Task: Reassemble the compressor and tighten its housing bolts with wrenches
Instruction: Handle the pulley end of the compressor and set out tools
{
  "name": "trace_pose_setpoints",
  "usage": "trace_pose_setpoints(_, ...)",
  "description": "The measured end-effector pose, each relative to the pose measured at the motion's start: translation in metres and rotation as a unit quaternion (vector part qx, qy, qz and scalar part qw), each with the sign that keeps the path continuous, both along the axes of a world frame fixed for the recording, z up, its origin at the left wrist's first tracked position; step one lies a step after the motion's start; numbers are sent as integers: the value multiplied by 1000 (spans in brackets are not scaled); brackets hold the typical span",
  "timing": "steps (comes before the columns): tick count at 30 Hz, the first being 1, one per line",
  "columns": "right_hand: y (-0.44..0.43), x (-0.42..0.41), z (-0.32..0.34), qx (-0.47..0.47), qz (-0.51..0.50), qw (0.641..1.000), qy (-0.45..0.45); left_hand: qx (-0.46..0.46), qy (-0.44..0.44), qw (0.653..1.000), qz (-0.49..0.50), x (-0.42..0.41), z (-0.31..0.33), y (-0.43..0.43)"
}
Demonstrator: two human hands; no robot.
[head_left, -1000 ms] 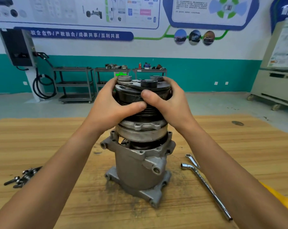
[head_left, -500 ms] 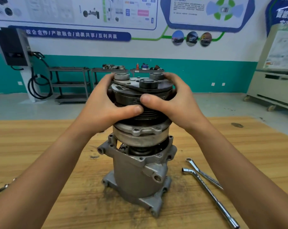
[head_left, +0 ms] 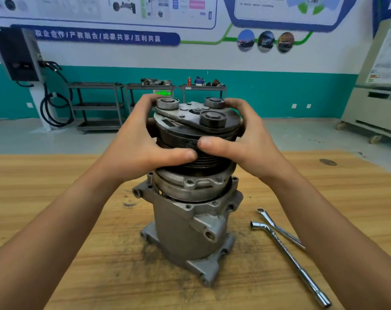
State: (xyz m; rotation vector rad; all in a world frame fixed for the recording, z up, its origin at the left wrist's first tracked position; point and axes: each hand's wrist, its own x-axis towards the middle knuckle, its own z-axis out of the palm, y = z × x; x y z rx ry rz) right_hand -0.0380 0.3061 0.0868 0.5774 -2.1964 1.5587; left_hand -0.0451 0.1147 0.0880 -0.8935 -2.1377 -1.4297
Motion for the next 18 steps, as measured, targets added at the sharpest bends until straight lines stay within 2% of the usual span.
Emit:
trace_pose_setpoints(3, 4, 5, -10, 14, 7, 1000, -9, -21, -18, 1000, -14, 3, -6, 1)
trace_pose_setpoints(8, 3, 4, -13, 20, 19, 999, -18, 8, -48, 999, 0, 10, -14, 2)
trace_pose_setpoints(10, 3, 2, -11, 16, 45, 998, -37, 26, -65, 997, 29, 13, -17, 7)
trace_pose_setpoints(13, 8, 1, -6, 34, 77, 993, -81, 31, -69, 989, 124, 23, -20, 19)
trace_pose_setpoints(16, 16, 10, -7, 53, 45, 993, -96, -13, -69, 982, 175, 31, -19, 16)
trace_pose_setpoints(18, 18, 25, -12, 24, -9, 994, -105, 34, -122, 981, 146, 27, -16, 3)
